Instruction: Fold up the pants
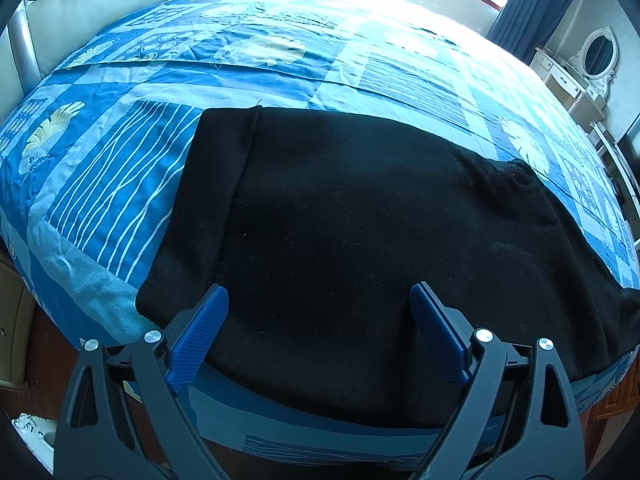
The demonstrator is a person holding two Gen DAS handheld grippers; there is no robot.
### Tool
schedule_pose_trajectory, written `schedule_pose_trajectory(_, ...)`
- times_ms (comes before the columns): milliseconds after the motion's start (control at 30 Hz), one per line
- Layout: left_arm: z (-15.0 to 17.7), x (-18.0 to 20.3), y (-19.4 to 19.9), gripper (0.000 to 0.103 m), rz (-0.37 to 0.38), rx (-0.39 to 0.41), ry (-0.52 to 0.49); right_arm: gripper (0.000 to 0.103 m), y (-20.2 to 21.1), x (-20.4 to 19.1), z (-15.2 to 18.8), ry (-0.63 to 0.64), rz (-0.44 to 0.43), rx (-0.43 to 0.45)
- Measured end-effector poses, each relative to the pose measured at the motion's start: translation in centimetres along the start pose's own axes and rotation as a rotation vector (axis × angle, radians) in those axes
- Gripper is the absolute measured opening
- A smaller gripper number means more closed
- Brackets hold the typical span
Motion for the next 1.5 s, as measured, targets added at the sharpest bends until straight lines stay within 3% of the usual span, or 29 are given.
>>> schedule_pose_trajectory(67, -0.1, -0.1, 0.0, 0.092, 0.004, -0.002, -0.001, 0.008, 1.8, 0.8, -0.3, -0.014, 0.031, 0.062)
schedule_pose_trajectory(200, -0.1, 0.0, -0.2, 0.092, -0.001, 0.008, -0.01, 0.008, -0.8, 3.9, 2.0, -0.028, 0.127, -0.058)
schedule_pose_trajectory(333, -0.1, 0.1, -0.2, 0.093, -0.01, 0.008, -0.002, 0.015, -2.2, 4.6, 2.3, -0.037, 0.17, -0.063)
schedule_pose_trajectory(400, -0.1, 0.1, -0.1, 0.093, -0.006, 0.004, 0.003, 0.025, -1.6, 5.1, 2.1, -0.113, 0.138, -0.036)
schedule_pose_trajectory(600, 0.0, 0.1, -0.1, 0.093, 0.002, 0.017, -0.01, 0.04, 4.0, 5.6, 3.7, -0.326, 0.018, 0.124)
schedule_pose_trajectory(733, 0.0, 0.1, -0.1, 0.094, 0.005, 0.023, -0.008, 0.041, 5.4, 6.0, 7.4, -0.475, -0.08, 0.157)
schedule_pose_trajectory(833, 0.1, 0.1, -0.1, 0.094, 0.01, 0.021, -0.012, 0.047, 5.5, 6.3, 9.0, -0.505, -0.086, 0.171)
schedule_pose_trajectory(1000, 0.3, 0.0, 0.4, 0.094, 0.02, 0.024, -0.032, 0.047, 6.4, 6.3, 9.5, -0.541, -0.07, 0.239)
schedule_pose_trajectory(1167, 0.7, 0.0, 0.5, 0.094, 0.021, 0.037, -0.043, 0.044, 4.8, 5.3, 9.4, -0.489, -0.029, 0.174)
schedule_pose_trajectory(1200, 0.6, 0.1, 0.4, 0.094, 0.016, 0.037, -0.044, 0.034, 4.5, 5.1, 9.1, -0.473, -0.022, 0.168)
schedule_pose_trajectory(1233, 0.6, 0.1, 0.5, 0.094, 0.013, 0.037, -0.044, 0.015, 4.5, 4.9, 8.7, -0.436, 0.026, 0.169)
schedule_pose_trajectory(1300, 0.6, 0.1, 0.5, 0.094, 0.016, 0.035, -0.038, 0.011, 4.6, 4.6, 7.9, -0.398, 0.056, 0.178)
schedule_pose_trajectory(1433, 0.6, 0.0, 0.5, 0.094, 0.025, 0.037, -0.038, 0.01, 3.8, 6.3, 8.2, -0.444, 0.088, 0.167)
schedule_pose_trajectory(1500, 0.6, 0.0, 0.5, 0.094, 0.022, 0.039, -0.043, 0.012, 4.0, 6.5, 8.5, -0.458, 0.062, 0.165)
Point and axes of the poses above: each gripper's, at about its wrist camera, not at the fingertips, and y roughly against the way its jaws point, x to its right, z to its underside, the point moved 6 cm from there along -y, roughly the way its jaws point, and after that the axes turned 13 degrees about -z, right-handed, at the moved point
